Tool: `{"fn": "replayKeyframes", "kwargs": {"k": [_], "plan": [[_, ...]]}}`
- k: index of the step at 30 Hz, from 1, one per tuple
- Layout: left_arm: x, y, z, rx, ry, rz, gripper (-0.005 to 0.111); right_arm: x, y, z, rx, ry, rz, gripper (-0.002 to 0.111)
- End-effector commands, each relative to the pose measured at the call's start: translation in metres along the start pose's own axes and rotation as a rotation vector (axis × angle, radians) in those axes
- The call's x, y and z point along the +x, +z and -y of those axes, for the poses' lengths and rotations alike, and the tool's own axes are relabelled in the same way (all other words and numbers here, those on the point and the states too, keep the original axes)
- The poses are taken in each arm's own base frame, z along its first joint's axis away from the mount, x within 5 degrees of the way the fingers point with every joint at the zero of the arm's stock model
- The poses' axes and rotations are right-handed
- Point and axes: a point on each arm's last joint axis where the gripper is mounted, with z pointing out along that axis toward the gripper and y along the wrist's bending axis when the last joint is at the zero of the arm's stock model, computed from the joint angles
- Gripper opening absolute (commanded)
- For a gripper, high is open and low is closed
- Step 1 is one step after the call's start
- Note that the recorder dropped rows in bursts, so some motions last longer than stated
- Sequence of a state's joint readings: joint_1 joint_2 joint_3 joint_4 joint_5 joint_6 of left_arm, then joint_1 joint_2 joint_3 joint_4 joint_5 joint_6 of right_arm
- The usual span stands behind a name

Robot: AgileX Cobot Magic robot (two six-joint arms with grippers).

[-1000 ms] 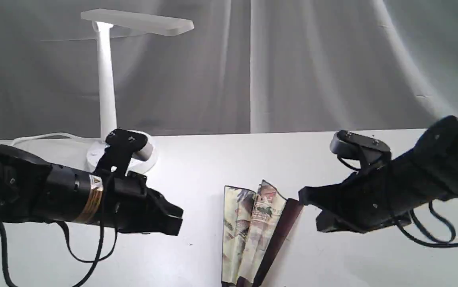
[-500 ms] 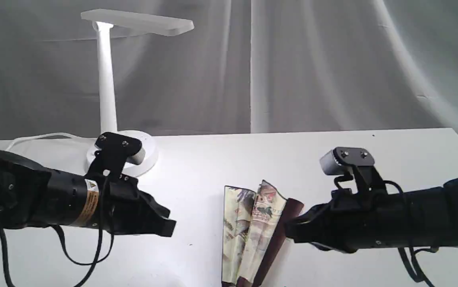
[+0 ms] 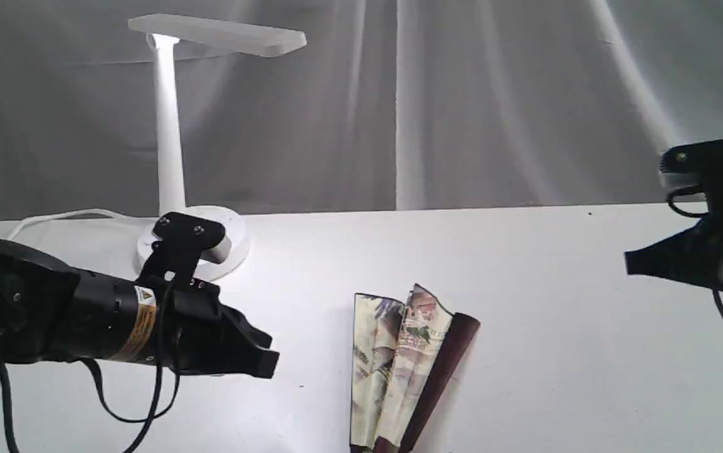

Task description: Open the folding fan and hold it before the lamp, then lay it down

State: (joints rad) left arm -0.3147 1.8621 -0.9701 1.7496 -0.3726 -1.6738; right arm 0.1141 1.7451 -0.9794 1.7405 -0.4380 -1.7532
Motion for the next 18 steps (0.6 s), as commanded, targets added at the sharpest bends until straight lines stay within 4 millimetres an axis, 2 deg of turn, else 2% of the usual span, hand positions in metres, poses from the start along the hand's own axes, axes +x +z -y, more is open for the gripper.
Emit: {"fn": "replayKeyframes", "kwargs": {"k": [1, 4, 6, 9, 10, 14, 16, 18], "plan": [[0.000, -0.002, 0.000, -0.004, -0.014, 0.004, 0.000, -0.009, -0.002, 0.000, -0.036, -0.145, 0.034, 0.000], [0.000, -0.002, 0.000, -0.008, -0.014, 0.005, 0.000, -0.009, -0.002, 0.001, -0.020, -0.225, 0.031, 0.000], [0.000, -0.002, 0.000, -0.008, -0.014, 0.005, 0.000, -0.008, -0.001, 0.005, 0.014, -0.133, 0.020, 0.000], [0.000, -0.002, 0.000, -0.008, -0.014, 0.005, 0.000, -0.005, 0.000, 0.010, 0.028, 0.344, 0.013, 0.000], [0.000, -0.002, 0.000, -0.008, -0.014, 0.005, 0.000, -0.001, 0.001, 0.007, 0.000, 0.607, 0.003, 0.000], [0.000, -0.002, 0.000, -0.008, -0.014, 0.005, 0.000, -0.003, -0.002, -0.019, -0.273, 1.273, -0.138, 0.000], [0.000, -0.002, 0.000, -0.008, -0.014, 0.005, 0.000, -0.012, -0.005, -0.026, -0.363, 1.511, -0.214, 0.000], [0.000, -0.002, 0.000, -0.008, -0.014, 0.005, 0.000, -0.024, -0.010, -0.031, -0.446, 1.546, -0.234, 0.000]]}}
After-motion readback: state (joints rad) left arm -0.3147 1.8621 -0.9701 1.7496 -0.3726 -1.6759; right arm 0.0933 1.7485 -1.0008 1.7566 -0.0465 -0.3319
